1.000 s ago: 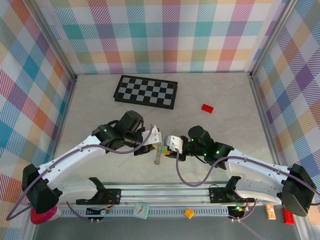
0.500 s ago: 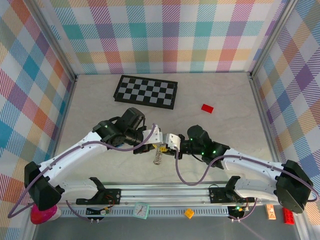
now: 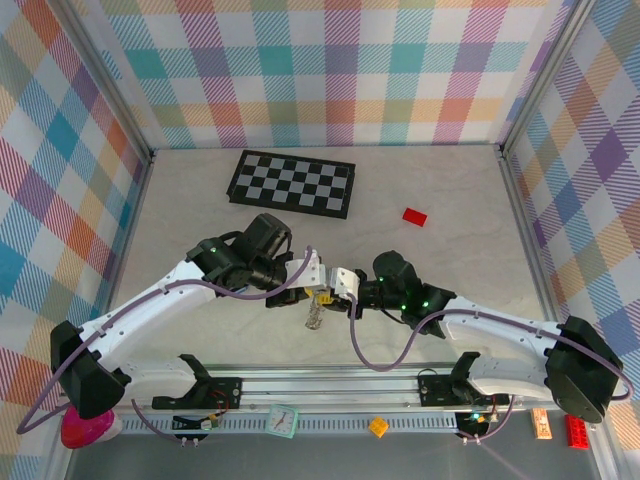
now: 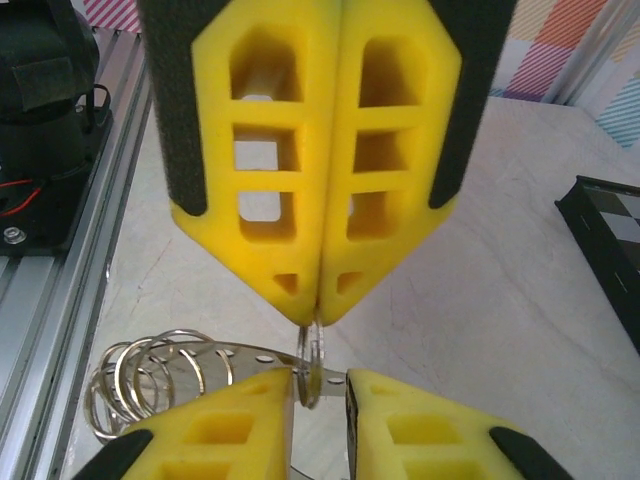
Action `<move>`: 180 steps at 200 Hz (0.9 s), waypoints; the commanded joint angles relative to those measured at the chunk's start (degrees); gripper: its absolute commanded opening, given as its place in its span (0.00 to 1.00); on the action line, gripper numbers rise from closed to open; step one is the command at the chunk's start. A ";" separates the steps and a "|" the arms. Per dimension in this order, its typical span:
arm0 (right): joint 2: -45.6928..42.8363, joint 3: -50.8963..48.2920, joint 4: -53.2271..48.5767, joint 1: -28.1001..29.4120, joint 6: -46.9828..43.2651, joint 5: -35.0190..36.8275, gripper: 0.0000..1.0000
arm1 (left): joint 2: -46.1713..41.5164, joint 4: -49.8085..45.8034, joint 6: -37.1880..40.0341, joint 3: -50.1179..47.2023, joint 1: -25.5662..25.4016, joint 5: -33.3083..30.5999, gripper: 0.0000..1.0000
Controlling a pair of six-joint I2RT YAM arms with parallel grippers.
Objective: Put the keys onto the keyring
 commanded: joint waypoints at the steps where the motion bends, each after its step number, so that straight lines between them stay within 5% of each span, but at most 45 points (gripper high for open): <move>1: -1.35 -0.61 1.75 -0.02 -0.02 0.45 0.22 | 0.46 -1.18 1.71 1.96 -0.69 0.44 0.00; 94: 0.15 -0.16 3.28 -0.02 1.39 -2.54 0.15 | 1.26 -1.73 2.01 2.86 -0.71 1.15 0.00; 135: 0.21 -0.47 3.47 -0.13 1.40 -2.63 0.00 | 1.24 -0.56 1.31 2.21 -0.70 1.00 0.00; 180: -1.44 -3.63 7.19 -2.33 3.04 -5.10 0.00 | -6.67 17.76 -10.40 -7.14 3.44 7.50 0.31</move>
